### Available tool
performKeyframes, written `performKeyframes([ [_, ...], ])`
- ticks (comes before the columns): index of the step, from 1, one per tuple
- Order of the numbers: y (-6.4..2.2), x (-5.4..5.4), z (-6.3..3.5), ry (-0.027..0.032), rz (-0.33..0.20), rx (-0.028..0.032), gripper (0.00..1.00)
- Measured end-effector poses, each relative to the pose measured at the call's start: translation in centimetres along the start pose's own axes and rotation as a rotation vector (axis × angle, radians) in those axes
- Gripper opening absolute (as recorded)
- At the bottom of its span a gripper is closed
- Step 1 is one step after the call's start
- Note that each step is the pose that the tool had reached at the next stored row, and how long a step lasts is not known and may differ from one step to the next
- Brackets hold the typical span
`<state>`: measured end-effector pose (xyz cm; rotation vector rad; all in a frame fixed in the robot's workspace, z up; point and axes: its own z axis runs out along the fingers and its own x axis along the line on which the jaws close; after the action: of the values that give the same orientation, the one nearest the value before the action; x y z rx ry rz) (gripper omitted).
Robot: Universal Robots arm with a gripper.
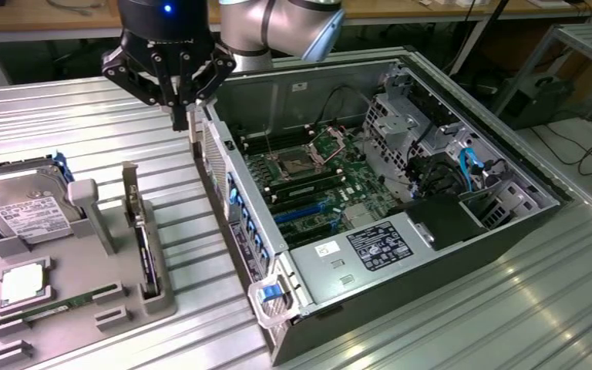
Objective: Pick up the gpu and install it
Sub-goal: 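Reach for the gpu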
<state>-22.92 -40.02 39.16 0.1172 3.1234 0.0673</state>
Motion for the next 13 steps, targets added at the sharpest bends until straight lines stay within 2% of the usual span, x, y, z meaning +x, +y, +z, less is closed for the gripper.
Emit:
performKeyframes([
  [13,-0.16,1.8,-0.01,0.0019,0.0,0.0002,0.11],
])
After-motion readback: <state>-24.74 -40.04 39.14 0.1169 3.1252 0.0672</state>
